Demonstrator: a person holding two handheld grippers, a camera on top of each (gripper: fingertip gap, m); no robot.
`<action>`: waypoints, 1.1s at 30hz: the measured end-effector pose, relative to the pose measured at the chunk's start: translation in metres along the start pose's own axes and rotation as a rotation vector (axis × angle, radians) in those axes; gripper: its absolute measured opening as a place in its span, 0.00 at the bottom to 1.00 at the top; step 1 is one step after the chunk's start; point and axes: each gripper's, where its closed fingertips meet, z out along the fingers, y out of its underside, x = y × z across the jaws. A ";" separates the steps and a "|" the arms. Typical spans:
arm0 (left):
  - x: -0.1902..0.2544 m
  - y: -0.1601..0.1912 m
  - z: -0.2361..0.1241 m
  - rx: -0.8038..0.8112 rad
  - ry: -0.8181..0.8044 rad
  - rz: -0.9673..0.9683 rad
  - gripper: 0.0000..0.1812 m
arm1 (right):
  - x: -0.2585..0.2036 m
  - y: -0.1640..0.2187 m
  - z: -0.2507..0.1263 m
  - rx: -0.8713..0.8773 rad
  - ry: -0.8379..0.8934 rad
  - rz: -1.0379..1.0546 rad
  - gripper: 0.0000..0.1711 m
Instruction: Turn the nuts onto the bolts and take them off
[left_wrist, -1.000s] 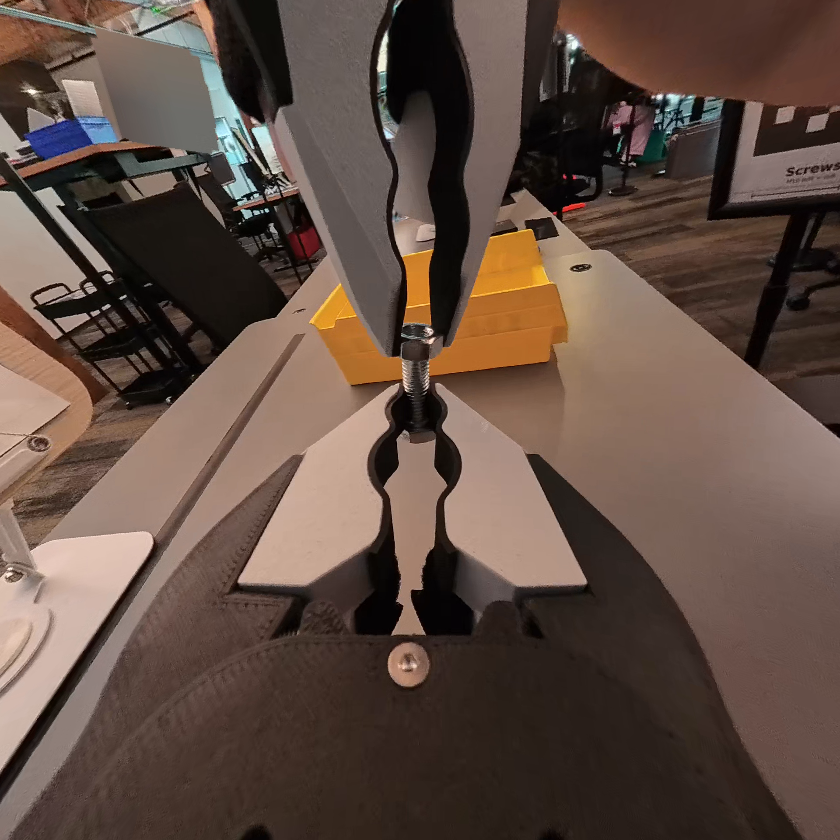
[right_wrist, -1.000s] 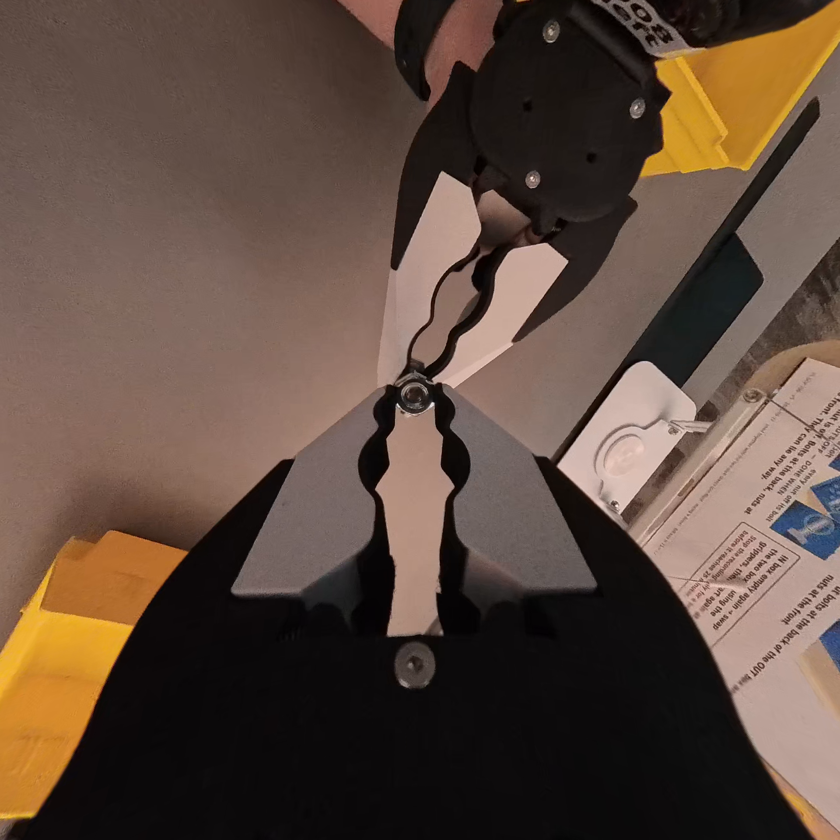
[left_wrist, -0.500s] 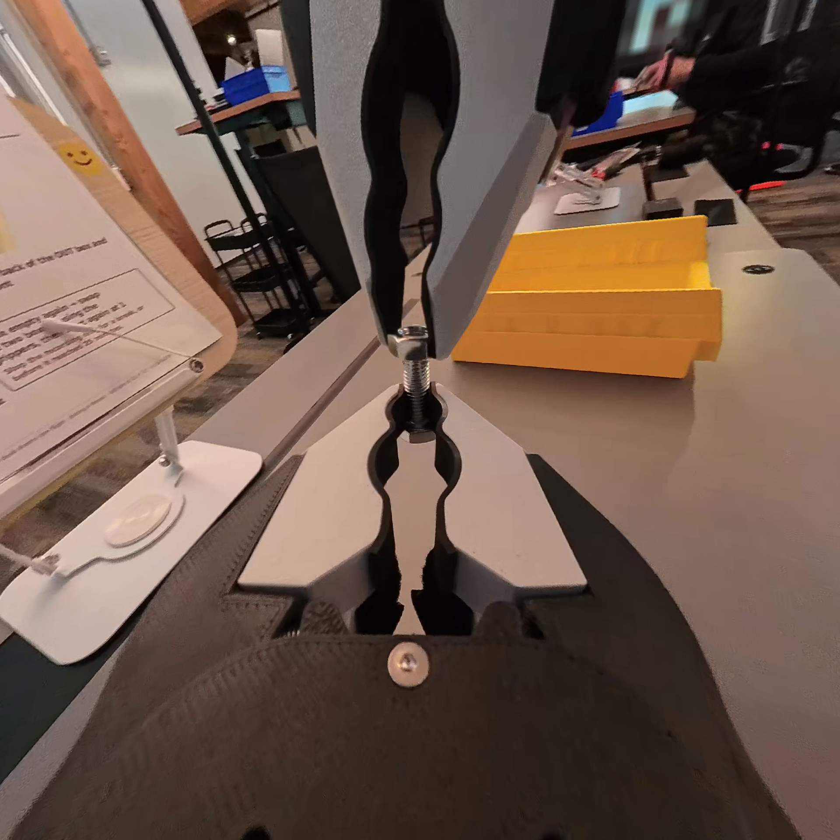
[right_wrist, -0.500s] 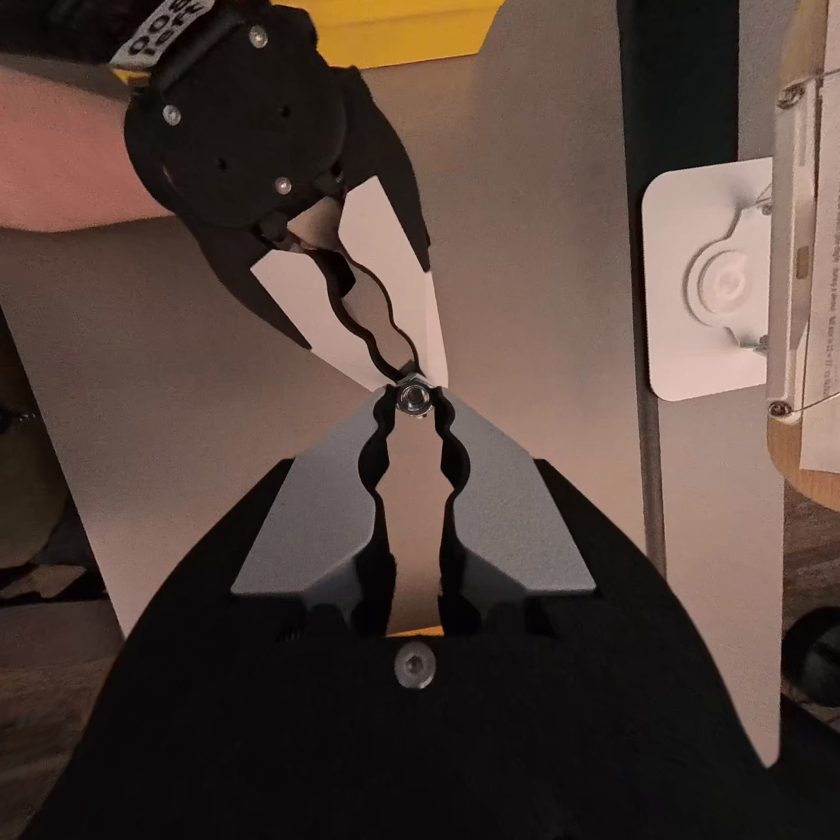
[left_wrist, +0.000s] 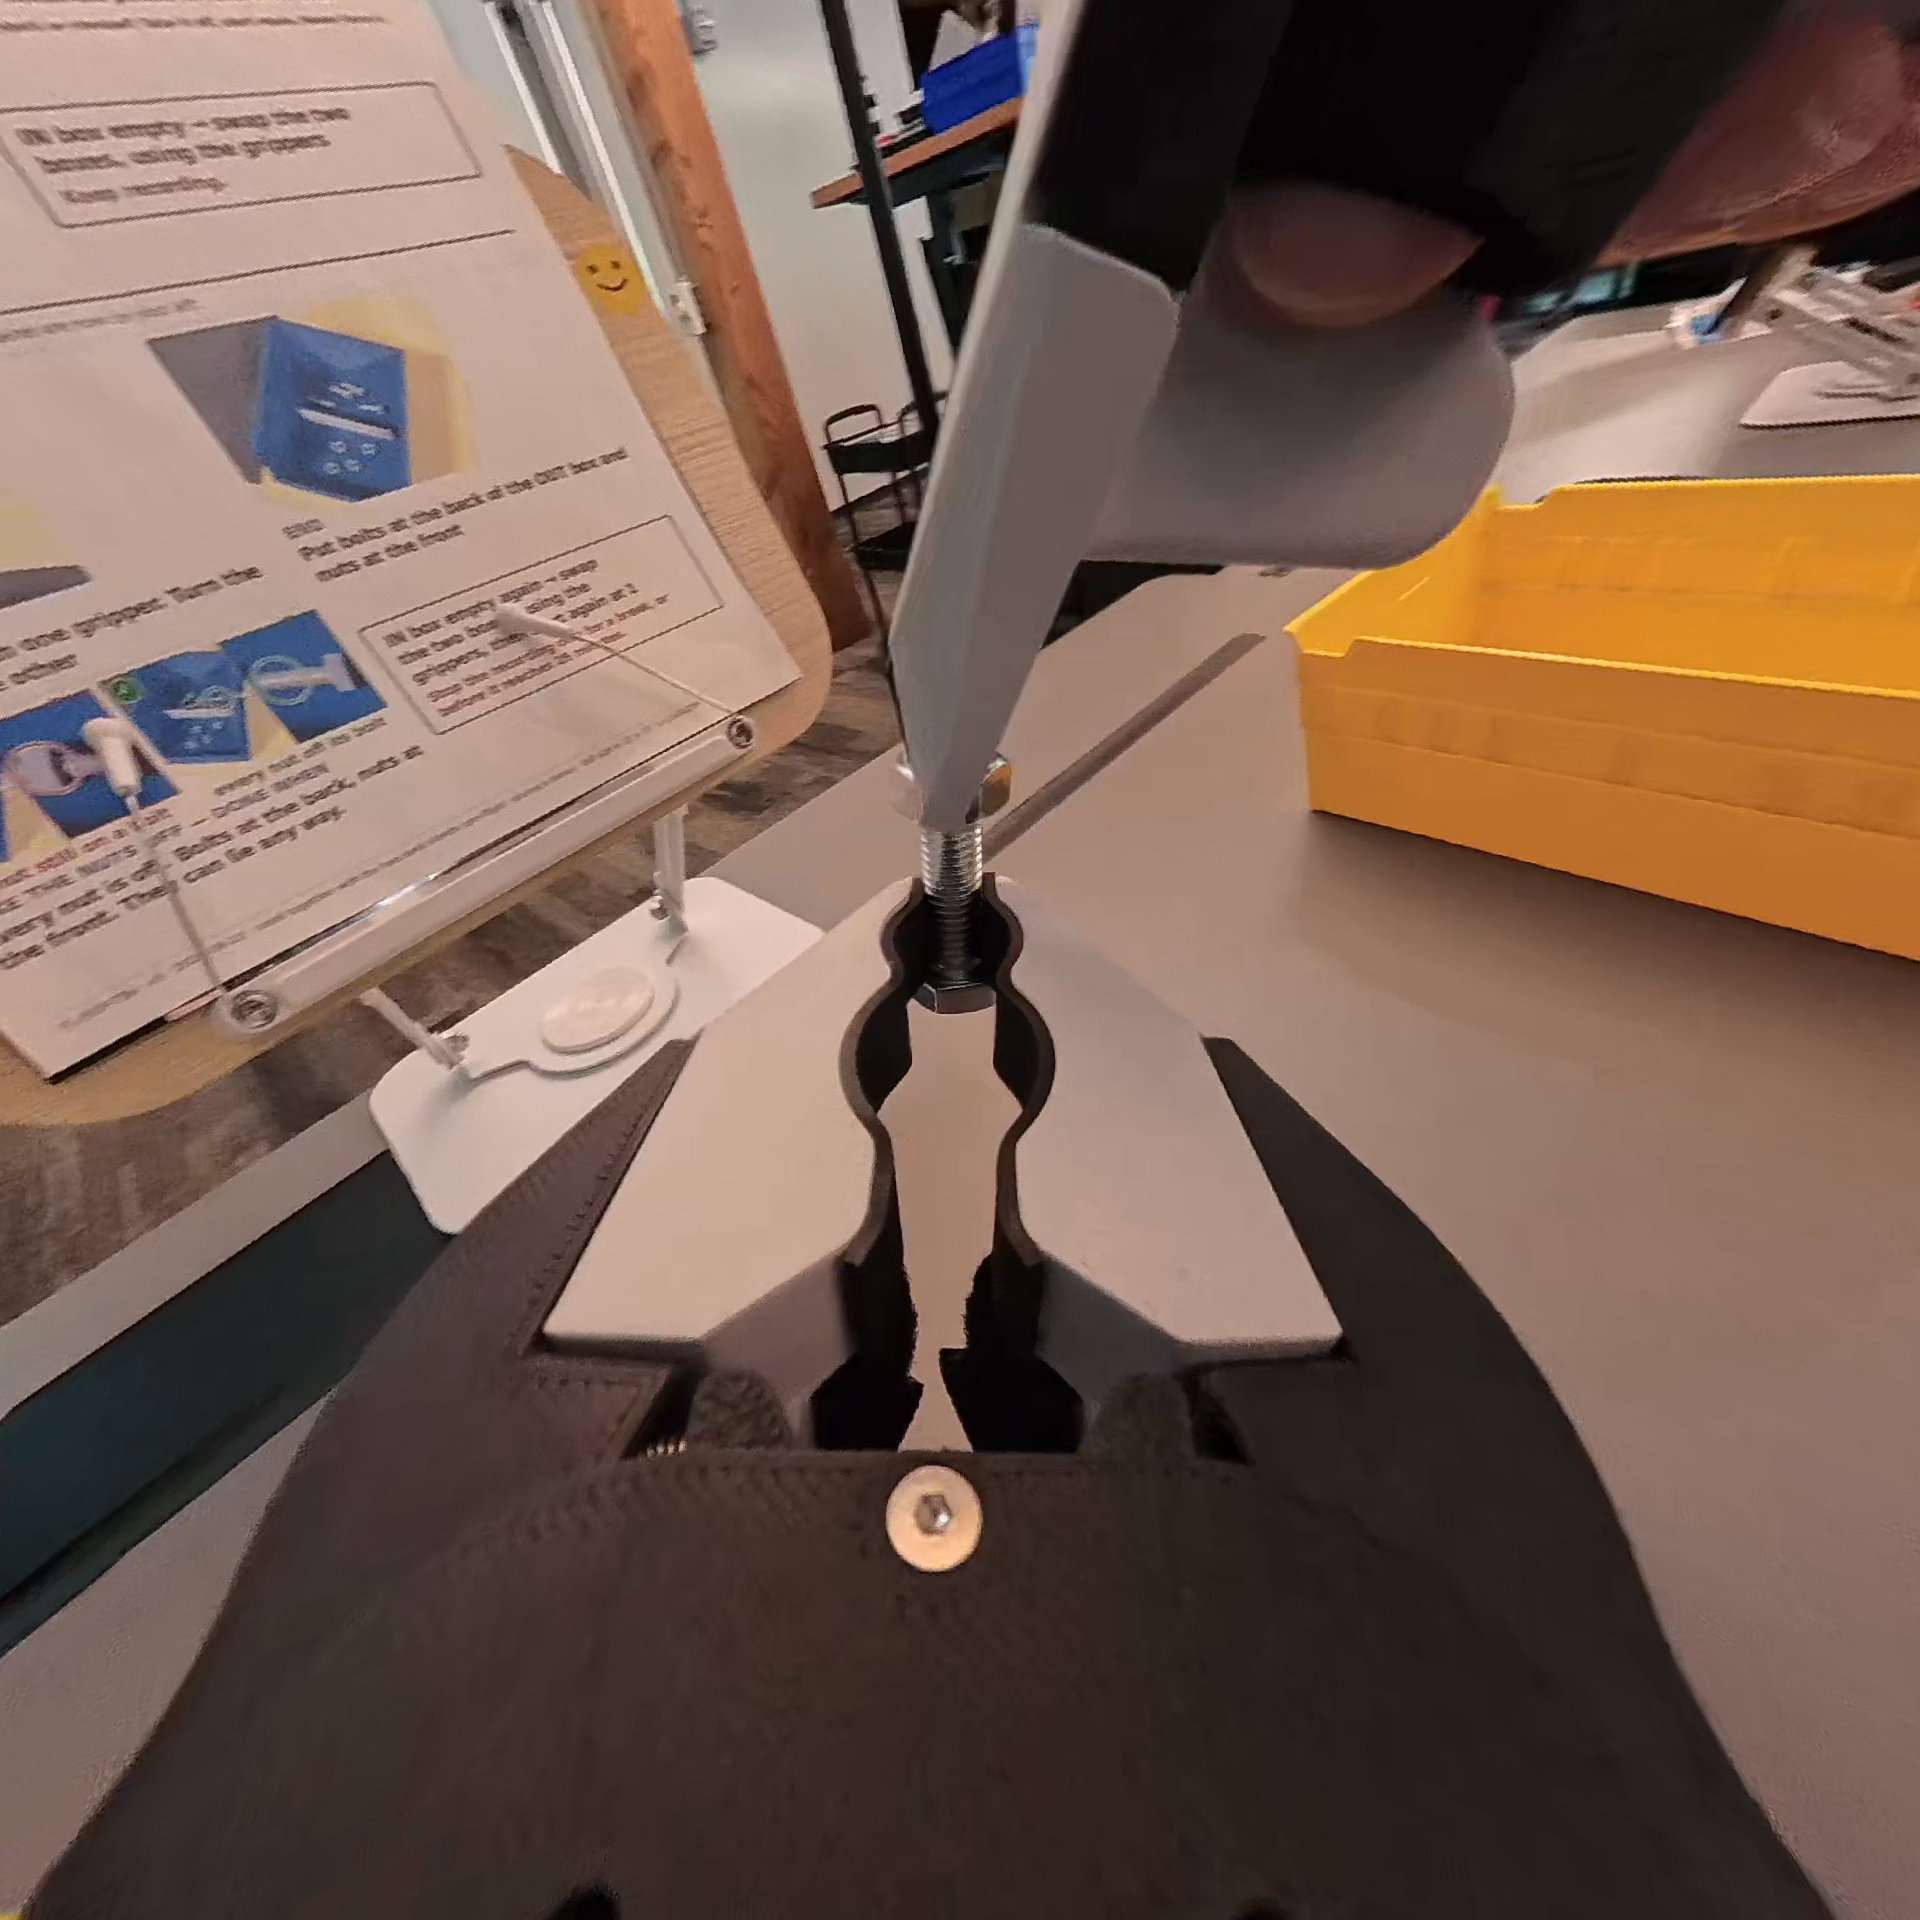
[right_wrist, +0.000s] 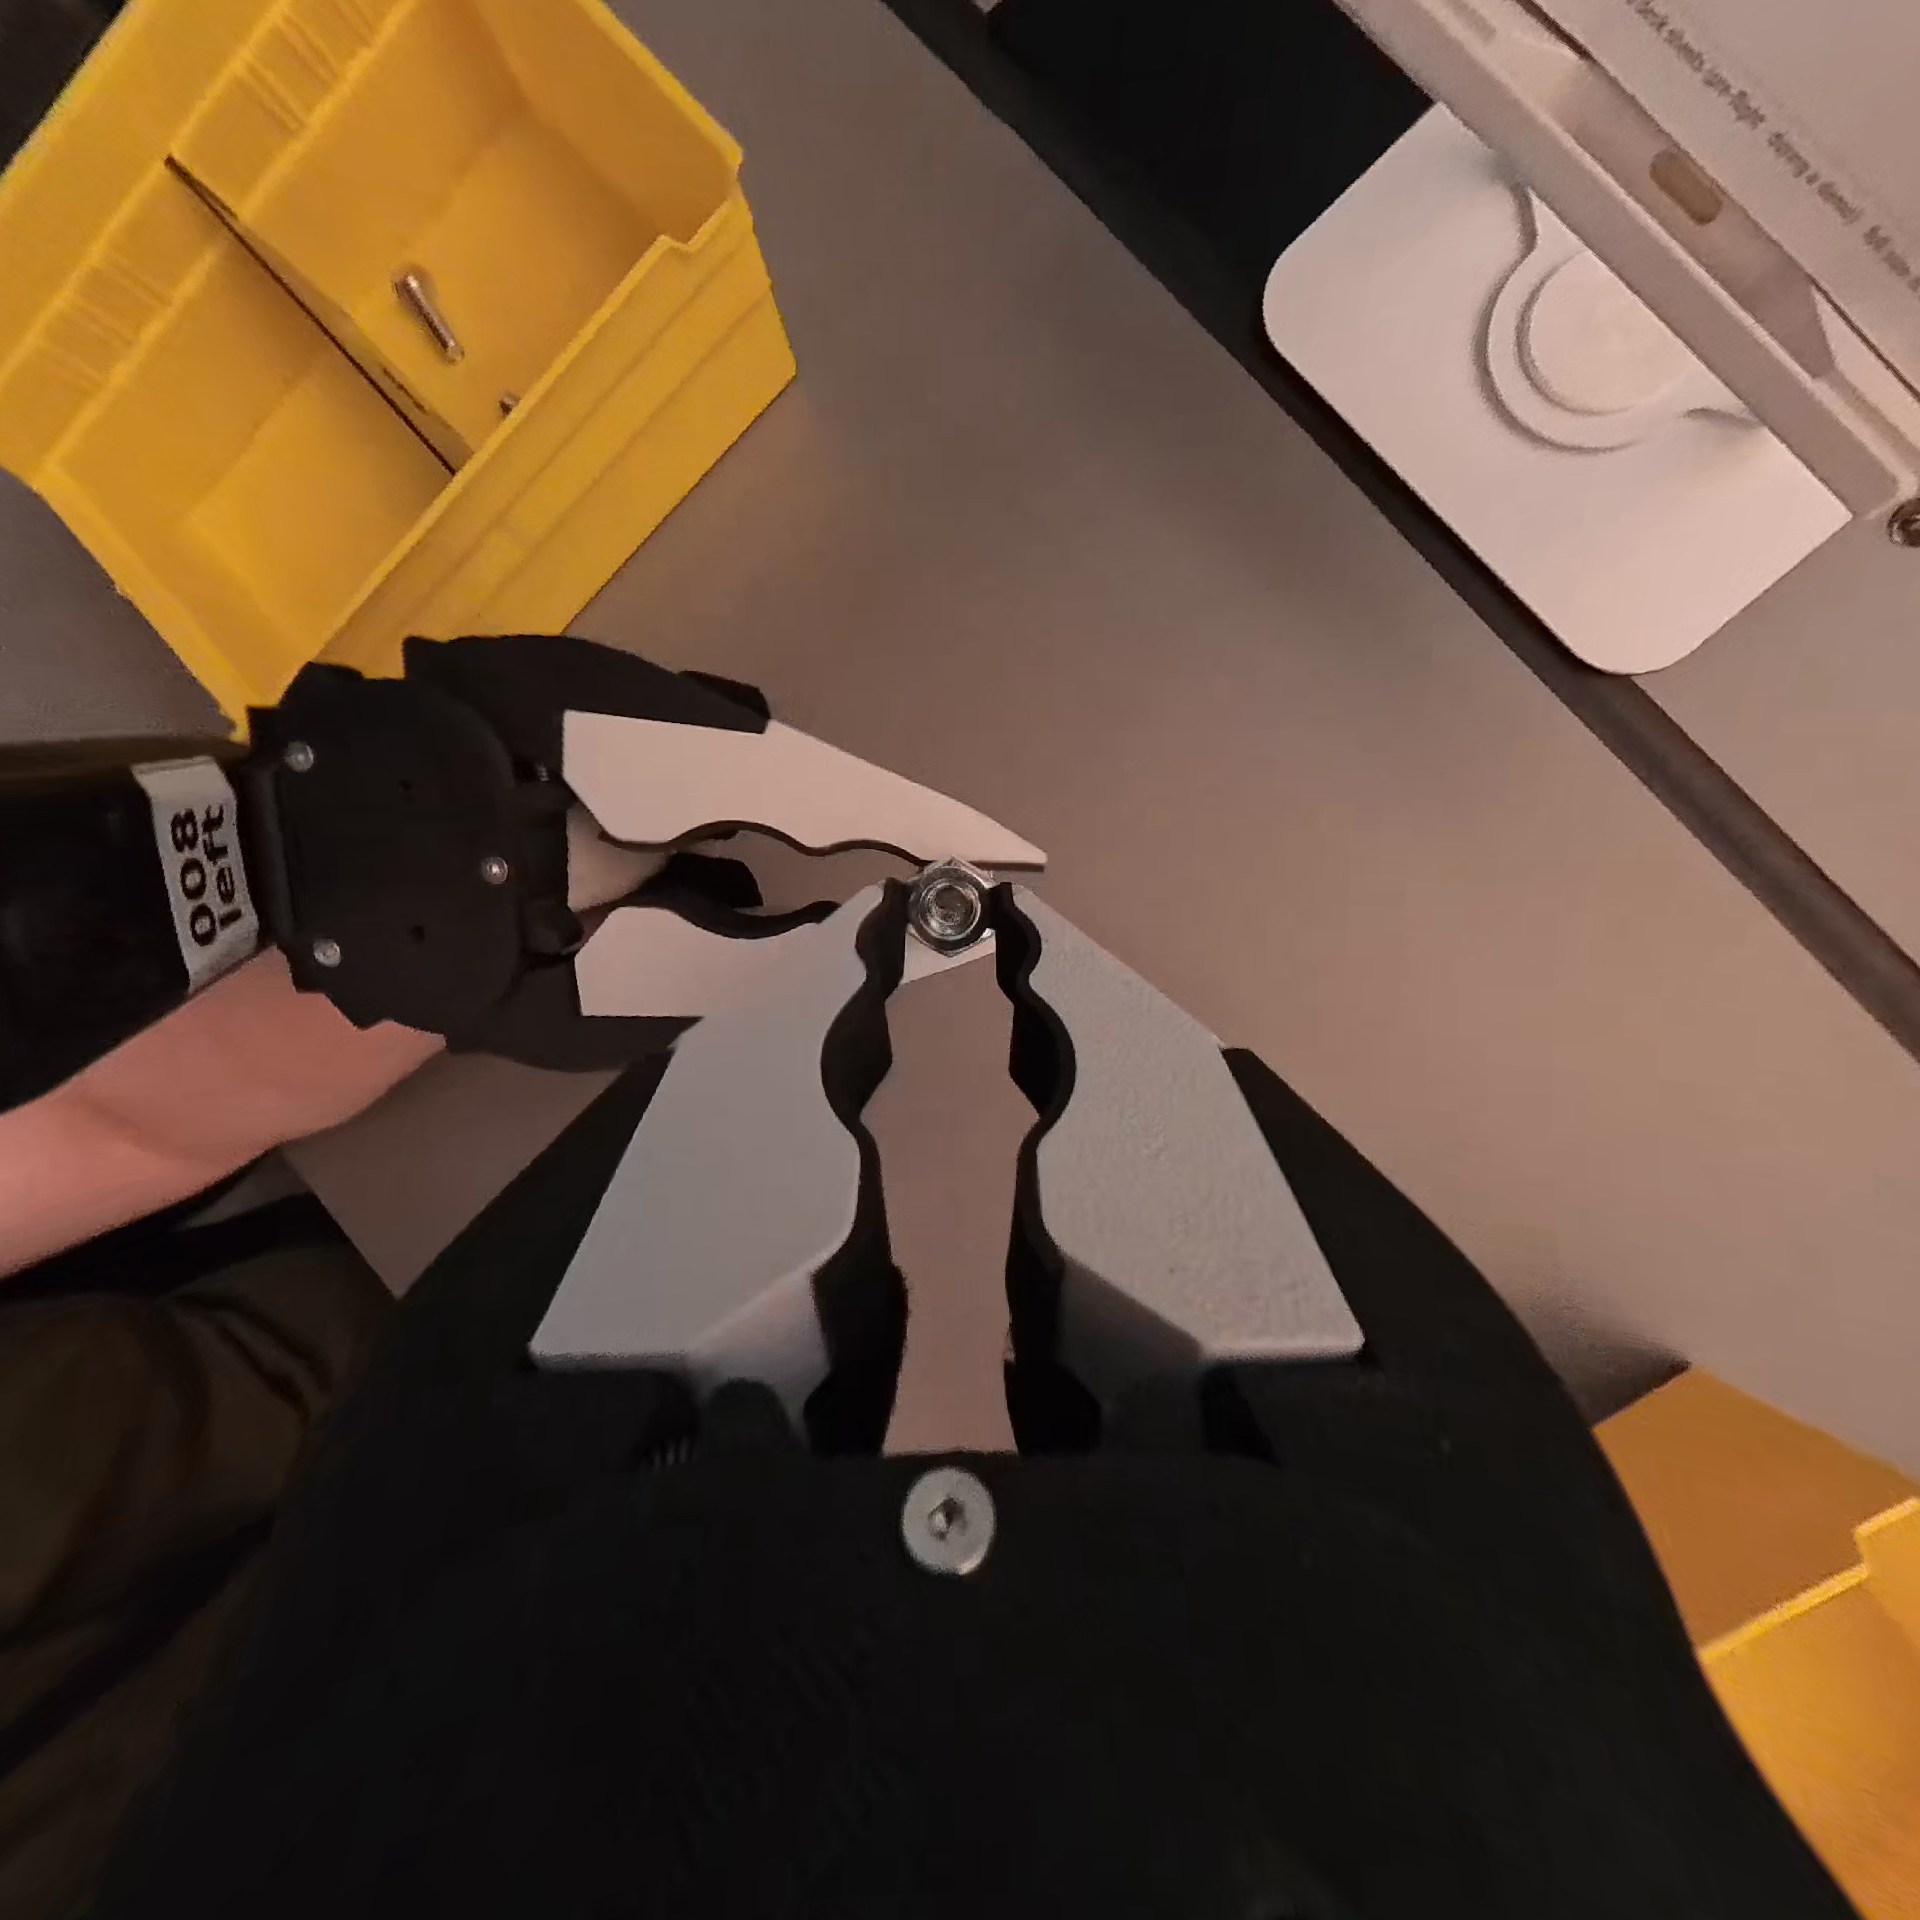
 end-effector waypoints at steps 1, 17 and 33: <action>-0.002 0.001 0.000 -0.010 -0.024 0.009 0.04 | 0.001 -0.001 0.002 0.006 0.001 0.024 0.09; 0.013 -0.013 -0.015 0.095 0.310 -0.194 0.04 | -0.030 0.002 -0.032 0.176 -0.208 -0.642 0.29; 0.054 -0.019 -0.026 0.134 0.554 -0.134 0.04 | -0.031 0.027 -0.027 0.087 -0.310 -0.832 0.11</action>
